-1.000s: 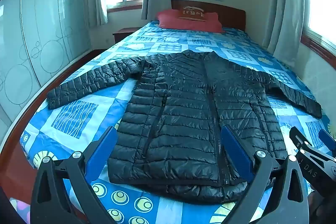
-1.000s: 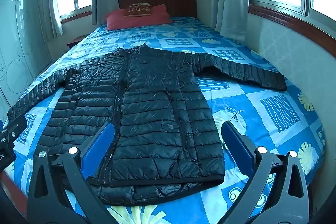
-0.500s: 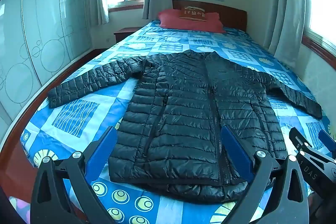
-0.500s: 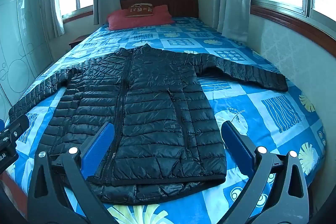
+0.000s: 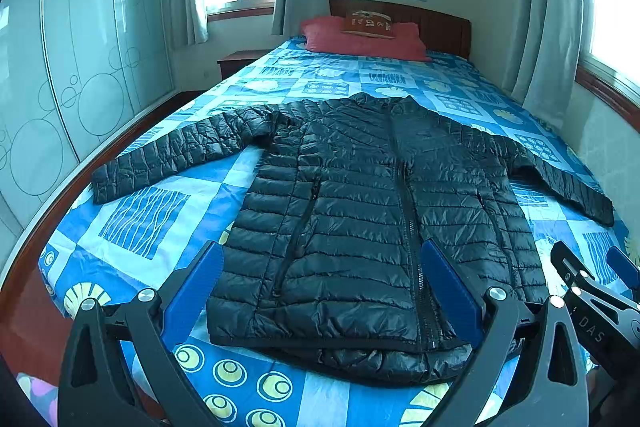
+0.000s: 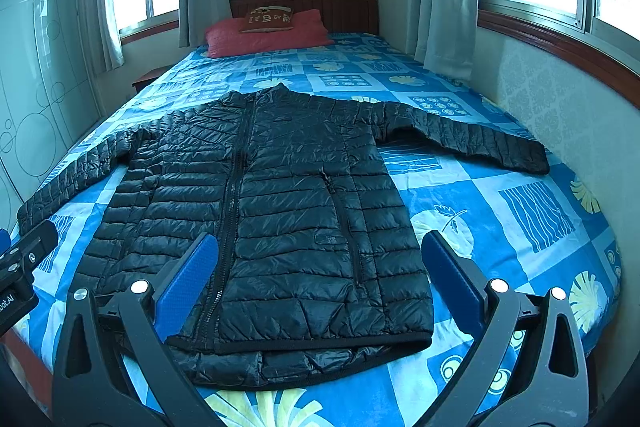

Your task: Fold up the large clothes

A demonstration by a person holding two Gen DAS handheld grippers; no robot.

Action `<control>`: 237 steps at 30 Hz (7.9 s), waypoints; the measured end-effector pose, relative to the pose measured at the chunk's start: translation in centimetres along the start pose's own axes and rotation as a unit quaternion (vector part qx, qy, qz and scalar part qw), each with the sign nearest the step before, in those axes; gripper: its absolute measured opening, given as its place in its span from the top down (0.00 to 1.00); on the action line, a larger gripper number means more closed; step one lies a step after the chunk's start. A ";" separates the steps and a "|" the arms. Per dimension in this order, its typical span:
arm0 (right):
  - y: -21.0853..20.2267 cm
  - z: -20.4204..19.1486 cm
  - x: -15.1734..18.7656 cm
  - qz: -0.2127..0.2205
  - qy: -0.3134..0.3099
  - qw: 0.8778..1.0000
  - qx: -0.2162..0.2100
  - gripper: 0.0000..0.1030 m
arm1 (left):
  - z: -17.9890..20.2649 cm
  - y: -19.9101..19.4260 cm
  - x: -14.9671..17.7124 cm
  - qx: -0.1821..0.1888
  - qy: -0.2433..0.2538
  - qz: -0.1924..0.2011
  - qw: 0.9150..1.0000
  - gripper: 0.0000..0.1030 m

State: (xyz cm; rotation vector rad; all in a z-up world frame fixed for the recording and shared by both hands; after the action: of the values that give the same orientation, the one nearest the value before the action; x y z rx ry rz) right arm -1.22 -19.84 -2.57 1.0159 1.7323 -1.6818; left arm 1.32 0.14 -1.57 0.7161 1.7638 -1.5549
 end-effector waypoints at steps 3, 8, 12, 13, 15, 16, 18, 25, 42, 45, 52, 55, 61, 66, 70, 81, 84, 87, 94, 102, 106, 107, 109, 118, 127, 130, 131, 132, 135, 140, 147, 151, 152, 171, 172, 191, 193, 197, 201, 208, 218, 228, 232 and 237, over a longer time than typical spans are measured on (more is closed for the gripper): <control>0.0 0.0 0.0 0.000 0.000 1.000 0.000 0.02 | -0.1 0.1 0.2 0.001 -0.002 -0.002 1.000 0.05; 0.0 0.1 0.0 0.001 0.000 1.000 -0.001 0.02 | -0.1 0.1 0.3 0.000 -0.002 -0.002 1.000 0.05; 0.0 0.1 0.0 0.000 0.000 1.000 -0.001 0.02 | -0.1 0.1 0.3 0.001 -0.001 -0.002 1.000 0.05; 0.0 0.1 0.0 0.001 0.000 1.000 -0.001 0.02 | -0.1 0.1 0.3 0.001 -0.001 -0.002 1.000 0.05; 0.0 -0.1 -0.1 0.000 0.000 1.000 -0.001 0.02 | -0.2 0.1 0.3 0.001 -0.002 -0.002 1.000 0.05; 0.0 0.0 0.0 0.000 0.000 1.000 -0.001 0.02 | -0.2 0.1 0.3 0.001 -0.002 -0.002 1.000 0.05; -0.1 0.0 -0.1 0.000 0.000 1.000 0.000 0.02 | -0.2 0.1 0.4 0.001 -0.003 -0.002 1.000 0.05; 0.1 -0.1 0.0 0.000 0.000 1.000 -0.001 0.02 | -0.2 0.1 0.4 0.001 -0.003 -0.002 1.000 0.05; 0.1 -0.2 0.0 0.000 -0.001 1.000 0.000 0.02 | -0.2 0.2 0.2 0.001 -0.002 -0.003 1.000 0.05; 0.1 -0.1 0.0 0.000 -0.001 1.000 0.000 0.02 | -0.2 0.2 0.3 0.002 -0.003 -0.003 1.000 0.05; 0.1 -0.2 0.0 0.000 -0.001 1.000 0.000 0.02 | -0.2 0.2 0.2 0.001 -0.003 -0.003 1.000 0.05; 0.1 -0.2 0.0 0.000 -0.001 1.000 0.000 0.02 | -0.2 0.2 0.3 0.002 -0.002 -0.005 1.000 0.05; 0.1 -0.1 0.1 0.000 -0.001 1.000 0.000 0.02 | -0.1 0.2 0.4 0.002 -0.003 -0.004 1.000 0.05; 0.2 -0.7 0.2 -0.001 -0.001 1.000 -0.002 0.02 | -0.2 0.3 0.5 0.002 -0.004 -0.006 1.000 0.05; 0.9 -1.3 0.7 -0.006 0.000 1.000 -0.008 0.02 | 0.0 0.6 0.9 0.004 -0.005 -0.011 1.000 0.05; 4.9 1.7 0.0 -0.027 0.064 0.995 -0.069 0.02 | -2.7 5.6 0.2 0.016 -0.045 -0.047 0.998 0.05; 6.6 4.1 -0.6 -0.018 0.095 0.993 -0.074 0.02 | -5.5 8.9 -0.4 0.006 -0.085 -0.062 0.994 0.05; 9.0 8.4 -1.5 -0.008 0.148 0.987 -0.067 0.02 | -9.2 12.9 -0.8 -0.025 -0.126 -0.075 0.989 0.05; 14.4 21.3 -2.8 0.009 0.268 0.963 -0.032 0.32 | -18.0 21.6 -0.4 -0.098 -0.207 -0.105 0.968 0.05; 17.4 38.8 -1.9 0.083 0.434 0.897 0.013 0.32 | -22.3 25.7 2.1 -0.144 -0.267 -0.113 0.946 0.05; 18.9 45.9 -0.1 0.112 0.502 0.857 0.029 0.32 | -22.1 25.5 2.3 -0.152 -0.272 -0.100 0.945 0.05; 19.2 46.8 0.3 0.116 0.511 0.851 0.033 0.32 | -22.2 25.4 2.5 -0.150 -0.276 -0.097 0.944 0.05; 19.7 48.8 0.5 0.131 0.519 0.844 0.034 0.32 | -22.1 25.1 2.7 -0.151 -0.275 -0.095 0.945 0.05; 21.8 52.3 -1.8 0.158 0.499 0.849 0.064 0.32 | -20.9 26.9 2.2 -0.198 -0.232 -0.119 0.945 0.05; 22.1 53.3 -1.8 0.149 0.499 0.849 0.089 0.91 | -20.5 27.4 2.0 -0.217 -0.215 -0.131 0.943 0.05; 21.1 51.8 -3.3 0.157 0.473 0.862 0.091 0.93 | -20.3 27.5 2.0 -0.224 -0.209 -0.135 0.942 0.05; 20.9 51.1 -4.0 0.160 0.461 0.868 0.090 0.93 | -20.2 27.6 1.9 -0.227 -0.206 -0.136 0.942 0.05; 20.6 50.3 -4.8 0.163 0.447 0.875 0.089 0.94 | -20.2 27.6 1.9 -0.230 -0.204 -0.137 0.942 0.05; 19.8 47.2 -7.4 0.173 0.406 0.894 0.078 0.94 | -20.1 27.8 1.9 -0.238 -0.199 -0.140 0.940 0.04; 20.0 38.8 -12.5 0.170 0.312 0.934 0.040 0.94 | -20.0 27.9 1.9 -0.242 -0.194 -0.144 0.940 0.04; 23.9 23.4 -17.4 0.132 0.203 0.969 -0.043 0.95 | -19.7 28.0 1.9 -0.253 -0.184 -0.142 0.939 0.04; 27.8 15.5 -18.5 0.096 0.160 0.980 -0.075 0.95 | -19.6 27.9 2.0 -0.252 -0.186 -0.139 0.939 0.04; 28.8 13.5 -18.7 0.086 0.149 0.982 -0.084 0.95 | -19.6 28.0 2.0 -0.252 -0.186 -0.138 0.940 0.04; 40.8 -15.3 -15.0 -0.068 0.021 0.974 -0.215 0.94 | -19.3 27.8 2.1 -0.256 -0.186 -0.133 0.939 0.04; 40.8 -15.9 -14.8 -0.072 0.016 0.973 -0.220 0.94 | -19.3 27.8 2.1 -0.256 -0.186 -0.133 0.939 0.04; 34.5 -7.8 -16.9 -0.062 0.013 0.966 -0.249 0.48 | -19.3 27.8 2.1 -0.256 -0.186 -0.133 0.939 0.04; 35.0 -1.4 -17.6 -0.054 0.035 0.982 -0.177 0.62 | -19.4 27.8 2.1 -0.256 -0.186 -0.133 0.939 0.04; 36.6 9.5 -17.0 -0.054 0.093 0.992 -0.066 0.78 | -19.3 27.8 2.1 -0.257 -0.185 -0.133 0.939 0.04; 40.8 15.1 -13.2 -0.128 0.122 0.983 -0.044 0.91 | -19.3 27.8 2.0 -0.259 -0.184 -0.134 0.939 0.04; 39.7 14.9 -17.2 -0.078 0.100 0.991 -0.052 0.88 | -19.3 27.8 2.1 -0.260 -0.183 -0.134 0.939 0.04; 44.9 15.2 -17.8 -0.122 0.107 0.986 -0.030 0.84 | -19.3 27.8 2.0 -0.260 -0.184 -0.134 0.939 0.04; 39.4 9.7 -13.7 -0.087 0.091 0.989 -0.072 0.72 | -19.3 27.9 2.0 -0.260 -0.183 -0.133 0.939 0.04; 40.2 7.8 -12.8 -0.095 0.054 0.993 -0.044 0.56 | -19.3 27.9 2.0 -0.260 -0.183 -0.133 0.939 0.04; 41.6 7.6 -11.8 -0.101 0.036 0.994 -0.026 0.54 | -19.3 27.9 2.0 -0.261 -0.183 -0.134 0.938 0.04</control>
State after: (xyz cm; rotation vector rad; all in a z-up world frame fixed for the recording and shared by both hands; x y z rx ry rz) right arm 37.91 -31.30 -18.83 0.9138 1.9721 -1.7295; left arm 19.10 23.06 -19.22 -0.0734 1.9091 -1.1925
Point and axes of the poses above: each gripper's, at about its wrist camera, not at the fingertips, and y roughly the way its jaws point, z to its right, x to its underside, the point moved 2 cm from there along y, roughly the way its jaws point, and after that the axes turned 8 degrees about -x, right-handed, at the moved point
